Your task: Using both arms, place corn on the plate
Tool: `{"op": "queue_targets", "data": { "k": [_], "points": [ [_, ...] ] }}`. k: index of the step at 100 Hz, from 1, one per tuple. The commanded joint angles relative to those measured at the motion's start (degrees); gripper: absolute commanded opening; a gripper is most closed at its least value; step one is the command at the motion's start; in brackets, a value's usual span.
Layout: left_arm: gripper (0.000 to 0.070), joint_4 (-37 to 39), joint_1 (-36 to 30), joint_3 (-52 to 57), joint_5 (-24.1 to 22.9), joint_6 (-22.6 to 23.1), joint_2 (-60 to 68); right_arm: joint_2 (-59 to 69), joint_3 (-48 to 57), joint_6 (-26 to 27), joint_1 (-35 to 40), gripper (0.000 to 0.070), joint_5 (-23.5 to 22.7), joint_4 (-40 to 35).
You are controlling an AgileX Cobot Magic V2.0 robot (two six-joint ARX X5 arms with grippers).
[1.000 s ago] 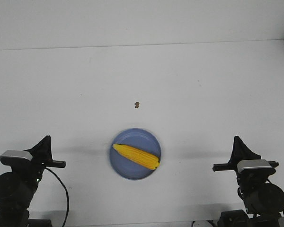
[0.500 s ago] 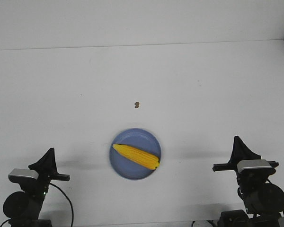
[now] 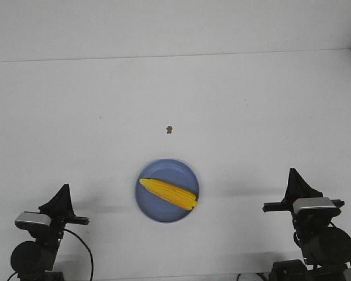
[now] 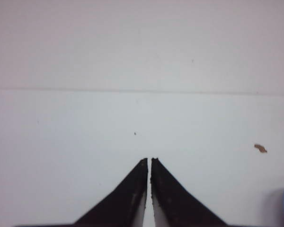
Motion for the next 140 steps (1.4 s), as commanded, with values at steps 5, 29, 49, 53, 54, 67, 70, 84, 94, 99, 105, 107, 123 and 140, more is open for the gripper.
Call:
{"op": "queue_targets", "data": {
  "k": [5,29,49,53,54,67,70,84,94,99,105,107,123,140],
  "points": [
    [0.0012,1.9,0.0,-1.2,0.0,-0.2,-0.1,0.2,0.2,0.1,0.0,0.0015,0.0,0.8],
    [0.0012,3.3,0.1,-2.8,-0.2,0.2,-0.1,0.2,0.2,0.1,0.0,0.0015,0.0,0.8],
    [0.0012,3.7,0.3,-2.8,-2.5,0.2,-0.1,0.2,0.2,0.1,0.0,0.0015,0.0,0.8],
    [0.0012,3.7,0.3,-2.8,-2.5,0.2,-0.1,0.2,0.2,0.1,0.0,0.0015,0.0,0.8],
    [0.0012,3.7,0.3,-2.8,-2.5,0.2,-0.1,0.2,0.2,0.1,0.0,0.0015,0.0,0.8],
    [0.0012,3.7,0.3,-2.7,-2.5,-0.9,-0.1,0.2,0.2,0.1,0.0,0.0015,0.0,0.8],
    [0.0012,3.7,0.3,-2.7,-2.5,-0.9,-0.1,0.2,0.2,0.1,0.0,0.0015,0.0,0.8],
    [0.0012,3.7,0.3,-2.7,-2.5,-0.9,-0.1,0.2,0.2,0.1,0.0,0.0015,0.0,0.8],
    [0.0012,3.7,0.3,-2.7,-2.5,-0.9,-0.1,0.2,0.2,0.1,0.0,0.0015,0.0,0.8],
    [0.0012,3.7,0.3,-2.7,-2.5,-0.9,-0.1,0.2,0.2,0.1,0.0,0.0015,0.0,0.8],
    [0.0012,3.7,0.3,-2.7,-2.5,-0.9,-0.1,0.2,0.2,0.1,0.0,0.0015,0.0,0.8],
    [0.0012,3.7,0.3,-2.7,-2.5,-0.9,-0.1,0.2,0.2,0.1,0.0,0.0015,0.0,0.8],
    [0.0012,3.7,0.3,-2.7,-2.5,-0.9,-0.1,0.2,0.2,0.1,0.0,0.0015,0.0,0.8],
    [0.0012,3.7,0.3,-2.7,-2.5,-0.9,-0.1,-0.4,-0.7,-1.4,-0.3,0.0015,0.4,1.0]
  ]
}}
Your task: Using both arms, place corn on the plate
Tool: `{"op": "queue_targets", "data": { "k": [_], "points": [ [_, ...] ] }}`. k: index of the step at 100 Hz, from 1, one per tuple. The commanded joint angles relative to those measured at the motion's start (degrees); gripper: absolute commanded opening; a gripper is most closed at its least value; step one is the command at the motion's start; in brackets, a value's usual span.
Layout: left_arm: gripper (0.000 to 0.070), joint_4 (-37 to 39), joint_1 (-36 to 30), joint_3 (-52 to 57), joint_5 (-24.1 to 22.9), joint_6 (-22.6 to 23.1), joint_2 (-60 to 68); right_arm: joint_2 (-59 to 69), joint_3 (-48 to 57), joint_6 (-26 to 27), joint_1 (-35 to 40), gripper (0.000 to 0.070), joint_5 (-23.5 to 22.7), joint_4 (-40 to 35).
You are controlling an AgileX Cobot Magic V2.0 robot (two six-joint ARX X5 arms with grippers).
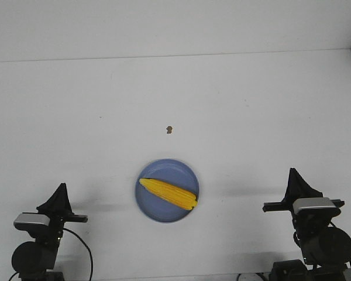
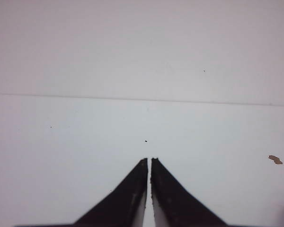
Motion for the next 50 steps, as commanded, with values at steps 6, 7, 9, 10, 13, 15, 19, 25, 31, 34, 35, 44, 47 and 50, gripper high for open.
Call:
{"op": "queue_targets", "data": {
  "k": [6,7,9,10,13,15,19,25,31,34,35,44,47,50],
  "points": [
    [0.0012,0.7,0.0,-1.0,0.0,-0.5,-0.1,-1.3,-1.7,-1.2,-0.3,0.0015,0.7,1.0],
    [0.0012,0.7,0.0,-1.0,0.0,-0.5,-0.1,-1.5,-2.0,-1.3,-0.3,0.0015,0.8,1.1],
    [0.0012,0.7,0.0,-1.0,0.0,-0.5,-0.1,-2.0,-2.6,-1.3,-0.3,0.0015,1.2,1.6],
    [0.0012,0.7,0.0,-1.0,0.0,-0.5,-0.1,-2.2,-3.0,-1.4,-0.3,0.0015,1.4,1.9],
    [0.0012,0.7,0.0,-1.0,0.0,-0.5,-0.1,-2.9,-4.3,-1.4,-0.3,0.0015,1.8,3.4],
    [0.0012,0.7,0.0,-1.0,0.0,-0.5,-0.1,-3.5,-5.3,-1.4,-0.3,0.0015,1.9,4.4],
    [0.0012,0.7,0.0,-1.0,0.0,-0.5,-0.1,-4.8,-7.5,-1.7,-0.3,0.0015,2.0,7.0],
    [0.0012,0.7,0.0,-1.0,0.0,-0.5,-0.1,-6.9,-10.8,-1.8,-0.3,0.0015,2.0,11.0],
    [0.0012,0.7,0.0,-1.0,0.0,-0.5,-0.1,-9.0,-13.7,-1.7,-0.3,0.0015,2.0,14.0],
    [0.0012,0.7,0.0,-1.0,0.0,-0.5,-0.1,-10.0,-15.0,-1.7,-0.3,0.0015,2.0,14.9],
    [0.0012,0.7,0.0,-1.0,0.0,-0.5,-0.1,-10.0,-15.4,-1.7,-0.3,0.0015,2.0,15.4],
    [0.0012,0.7,0.0,-1.0,0.0,-0.5,-0.1,-9.8,-18.1,-1.7,-0.5,0.0015,2.1,18.1],
    [0.0012,0.7,0.0,-1.0,0.0,-0.5,-0.1,-9.8,-18.8,-1.7,-0.5,0.0015,2.0,18.5],
    [0.0012,0.7,0.0,-1.0,0.0,-0.5,-0.1,-9.8,-19.5,-1.7,-0.5,0.0015,1.7,19.0]
  ]
}}
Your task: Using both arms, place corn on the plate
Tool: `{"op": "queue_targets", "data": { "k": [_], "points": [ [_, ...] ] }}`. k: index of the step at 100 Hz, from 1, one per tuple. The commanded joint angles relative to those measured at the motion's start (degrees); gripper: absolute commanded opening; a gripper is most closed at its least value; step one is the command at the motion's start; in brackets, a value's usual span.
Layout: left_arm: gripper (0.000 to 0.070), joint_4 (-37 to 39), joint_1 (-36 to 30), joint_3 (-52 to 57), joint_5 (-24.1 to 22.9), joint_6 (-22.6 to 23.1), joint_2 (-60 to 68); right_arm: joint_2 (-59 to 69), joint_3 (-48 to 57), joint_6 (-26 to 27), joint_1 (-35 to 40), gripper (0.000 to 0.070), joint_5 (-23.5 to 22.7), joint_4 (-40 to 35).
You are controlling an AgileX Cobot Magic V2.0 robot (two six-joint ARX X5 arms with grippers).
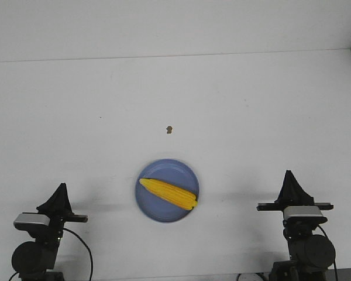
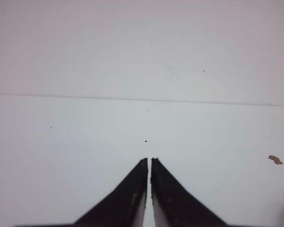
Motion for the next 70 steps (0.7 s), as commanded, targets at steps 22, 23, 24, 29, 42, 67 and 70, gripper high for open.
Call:
{"op": "queue_targets", "data": {
  "k": [22,23,24,29,42,67,70],
  "points": [
    [0.0012,0.7,0.0,-1.0,0.0,-0.4,-0.1,0.0,-6.7,0.5,-0.2,0.0015,-0.5,8.1],
    [0.0012,0.7,0.0,-1.0,0.0,-0.4,-0.1,0.0,-6.9,0.6,-0.2,0.0015,-0.5,8.2],
    [0.0012,0.7,0.0,-1.0,0.0,-0.4,-0.1,0.0,-7.2,0.7,-0.2,0.0015,-0.5,8.5],
    [0.0012,0.7,0.0,-1.0,0.1,-0.4,-0.1,0.0,-7.8,0.7,-0.2,0.0015,-0.5,8.5],
    [0.0012,0.7,0.0,-1.0,0.0,-0.4,-0.1,0.0,-7.8,0.3,-0.2,0.0015,-0.5,8.3],
    [0.0012,0.7,0.0,-1.0,0.1,-0.4,-0.1,0.0,-7.8,0.6,-0.2,0.0015,-0.5,8.6],
    [0.0012,0.7,0.0,-1.0,0.0,-0.4,-0.1,0.0,-7.8,0.6,-0.2,0.0015,-0.5,8.6]
  ]
}}
